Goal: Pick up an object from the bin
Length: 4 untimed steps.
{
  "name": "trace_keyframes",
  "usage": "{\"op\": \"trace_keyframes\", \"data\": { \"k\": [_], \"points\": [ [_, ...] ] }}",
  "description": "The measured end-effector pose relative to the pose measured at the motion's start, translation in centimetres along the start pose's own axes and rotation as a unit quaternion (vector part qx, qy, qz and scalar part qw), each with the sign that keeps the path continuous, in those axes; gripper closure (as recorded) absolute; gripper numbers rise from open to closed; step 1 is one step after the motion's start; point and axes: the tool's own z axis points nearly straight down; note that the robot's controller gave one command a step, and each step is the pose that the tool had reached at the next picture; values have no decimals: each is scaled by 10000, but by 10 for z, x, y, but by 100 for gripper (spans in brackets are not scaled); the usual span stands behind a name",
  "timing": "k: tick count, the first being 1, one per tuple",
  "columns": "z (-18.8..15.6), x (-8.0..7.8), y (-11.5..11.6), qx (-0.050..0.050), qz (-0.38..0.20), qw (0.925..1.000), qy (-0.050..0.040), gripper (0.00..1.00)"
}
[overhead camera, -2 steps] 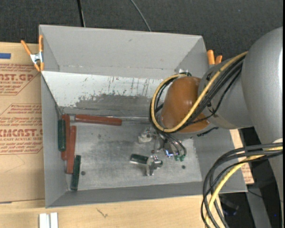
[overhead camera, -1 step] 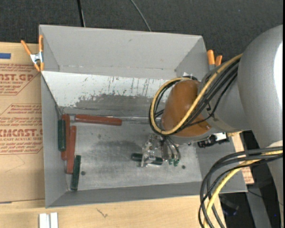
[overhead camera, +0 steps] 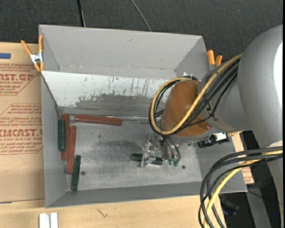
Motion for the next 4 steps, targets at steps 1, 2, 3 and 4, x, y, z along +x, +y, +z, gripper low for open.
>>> {"op": "trace_keyframes", "data": {
  "k": [1,2,3,4],
  "points": [
    [-2,0,0,1,0,10000,12,100],
    [-7,3,0,11,-3,10000,87,100],
    [-27,4,0,14,-3,9999,125,100],
    [-40,1,1,5,-5,10000,83,100]
  ]
}}
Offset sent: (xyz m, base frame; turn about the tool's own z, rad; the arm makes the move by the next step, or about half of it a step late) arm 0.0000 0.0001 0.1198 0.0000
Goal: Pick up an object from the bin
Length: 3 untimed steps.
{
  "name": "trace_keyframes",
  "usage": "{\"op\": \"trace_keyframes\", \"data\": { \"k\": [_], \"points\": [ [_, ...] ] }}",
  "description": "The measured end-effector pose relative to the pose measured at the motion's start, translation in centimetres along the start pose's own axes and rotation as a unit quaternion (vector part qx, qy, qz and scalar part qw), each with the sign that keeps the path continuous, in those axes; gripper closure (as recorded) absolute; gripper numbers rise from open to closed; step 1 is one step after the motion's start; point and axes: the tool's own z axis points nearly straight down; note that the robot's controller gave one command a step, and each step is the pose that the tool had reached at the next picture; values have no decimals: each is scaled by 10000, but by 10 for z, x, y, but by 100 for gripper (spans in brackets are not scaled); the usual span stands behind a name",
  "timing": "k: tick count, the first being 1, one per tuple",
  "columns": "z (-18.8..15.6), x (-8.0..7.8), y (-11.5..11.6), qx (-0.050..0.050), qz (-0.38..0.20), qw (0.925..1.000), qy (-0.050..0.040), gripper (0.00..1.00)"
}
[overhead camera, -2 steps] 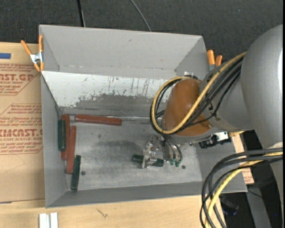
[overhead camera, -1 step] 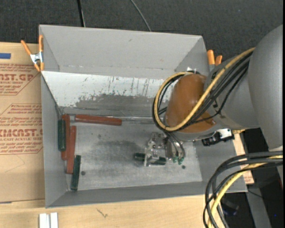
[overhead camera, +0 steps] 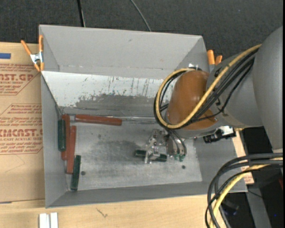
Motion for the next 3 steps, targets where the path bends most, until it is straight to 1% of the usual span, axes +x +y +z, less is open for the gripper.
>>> {"op": "trace_keyframes", "data": {
  "k": [3],
  "points": [
    [-23,1,0,3,-2,10000,19,100]
  ]
}}
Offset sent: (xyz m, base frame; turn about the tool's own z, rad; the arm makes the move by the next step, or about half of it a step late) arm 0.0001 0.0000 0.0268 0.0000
